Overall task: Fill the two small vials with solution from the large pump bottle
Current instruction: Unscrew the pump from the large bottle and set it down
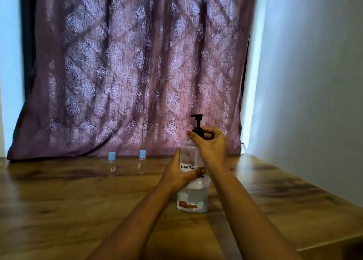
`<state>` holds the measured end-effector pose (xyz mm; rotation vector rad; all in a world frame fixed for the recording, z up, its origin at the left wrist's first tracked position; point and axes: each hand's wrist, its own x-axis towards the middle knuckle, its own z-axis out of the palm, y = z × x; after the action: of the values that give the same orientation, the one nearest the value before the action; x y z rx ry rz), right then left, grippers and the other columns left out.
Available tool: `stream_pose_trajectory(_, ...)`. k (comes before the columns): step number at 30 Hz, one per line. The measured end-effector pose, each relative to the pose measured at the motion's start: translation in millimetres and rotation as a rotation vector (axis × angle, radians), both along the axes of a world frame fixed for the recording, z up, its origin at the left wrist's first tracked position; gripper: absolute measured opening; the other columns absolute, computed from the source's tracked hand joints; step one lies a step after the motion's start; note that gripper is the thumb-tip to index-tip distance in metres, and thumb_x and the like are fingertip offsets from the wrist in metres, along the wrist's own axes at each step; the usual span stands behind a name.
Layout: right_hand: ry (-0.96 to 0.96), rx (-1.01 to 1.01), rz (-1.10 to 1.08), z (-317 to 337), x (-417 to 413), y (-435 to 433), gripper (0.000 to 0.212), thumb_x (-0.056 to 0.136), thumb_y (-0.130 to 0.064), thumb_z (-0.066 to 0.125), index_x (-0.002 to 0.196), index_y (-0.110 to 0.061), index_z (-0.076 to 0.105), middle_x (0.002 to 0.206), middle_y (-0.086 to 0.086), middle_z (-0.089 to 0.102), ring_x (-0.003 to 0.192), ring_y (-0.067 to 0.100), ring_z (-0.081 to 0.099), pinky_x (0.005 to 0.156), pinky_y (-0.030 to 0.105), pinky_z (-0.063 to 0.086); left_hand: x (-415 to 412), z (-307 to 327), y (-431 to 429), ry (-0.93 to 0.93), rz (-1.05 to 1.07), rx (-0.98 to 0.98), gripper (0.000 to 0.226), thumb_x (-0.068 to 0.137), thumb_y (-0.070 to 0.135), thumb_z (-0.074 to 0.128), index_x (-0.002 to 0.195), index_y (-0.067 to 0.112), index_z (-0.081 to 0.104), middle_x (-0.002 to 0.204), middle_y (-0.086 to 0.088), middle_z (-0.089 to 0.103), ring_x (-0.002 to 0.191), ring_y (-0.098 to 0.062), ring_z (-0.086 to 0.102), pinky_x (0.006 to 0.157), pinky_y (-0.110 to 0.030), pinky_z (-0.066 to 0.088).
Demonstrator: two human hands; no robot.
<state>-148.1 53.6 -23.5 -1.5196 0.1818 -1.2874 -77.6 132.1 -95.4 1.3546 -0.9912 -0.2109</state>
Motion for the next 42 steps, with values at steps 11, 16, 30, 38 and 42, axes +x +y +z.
stream_pose_trajectory(11,0.007,-0.019,0.312,-5.6,8.1,-21.7,0.019,0.083,-0.012,0.064,0.101,-0.011,0.067,0.090,0.001,0.072,0.088,0.020,0.068,0.080,0.034,0.056,30.9,-7.4,-13.1,-0.027,-0.062,-0.017,0.077,0.060,0.047,0.087,0.127,0.039,0.049,0.118,0.000,0.070,0.107,-0.020,0.068,0.091,-0.050,0.055)
stream_pose_trajectory(16,-0.038,-0.035,0.371,-9.4,8.5,-21.4,0.024,0.078,-0.018,0.065,0.101,-0.016,0.058,0.093,0.002,0.070,0.088,0.016,0.067,0.078,0.029,0.056,28.3,-10.7,-12.6,-0.029,-0.040,-0.041,0.080,0.058,0.049,0.086,0.128,0.036,0.048,0.117,0.002,0.070,0.106,-0.018,0.068,0.091,-0.048,0.056)
stream_pose_trajectory(30,0.038,0.028,0.404,-6.5,2.7,-25.8,0.026,0.088,-0.007,0.056,0.113,-0.011,0.060,0.108,0.007,0.069,0.103,0.025,0.065,0.091,0.041,0.051,28.6,-15.4,-18.5,0.021,0.015,-0.026,0.090,0.045,0.064,0.085,0.123,0.036,0.049,0.117,0.000,0.069,0.107,-0.022,0.067,0.092,-0.051,0.054)
stream_pose_trajectory(38,0.041,-0.102,0.241,-2.3,3.2,-16.5,0.027,0.075,-0.024,0.074,0.096,-0.021,0.058,0.094,-0.005,0.066,0.083,0.004,0.065,0.072,0.020,0.053,23.2,-13.8,-14.8,0.004,-0.011,-0.033,0.086,0.054,0.058,0.086,0.128,0.040,0.045,0.121,-0.001,0.068,0.109,-0.024,0.067,0.092,-0.053,0.053)
stream_pose_trajectory(42,0.056,-0.085,0.185,1.6,4.9,-15.7,0.022,0.074,-0.019,0.075,0.091,-0.017,0.061,0.087,-0.003,0.067,0.081,0.009,0.065,0.070,0.019,0.053,18.3,-13.8,-12.0,-0.037,0.005,-0.036,0.078,0.054,0.054,0.086,0.121,0.046,0.045,0.116,0.001,0.070,0.104,-0.019,0.069,0.089,-0.051,0.055)
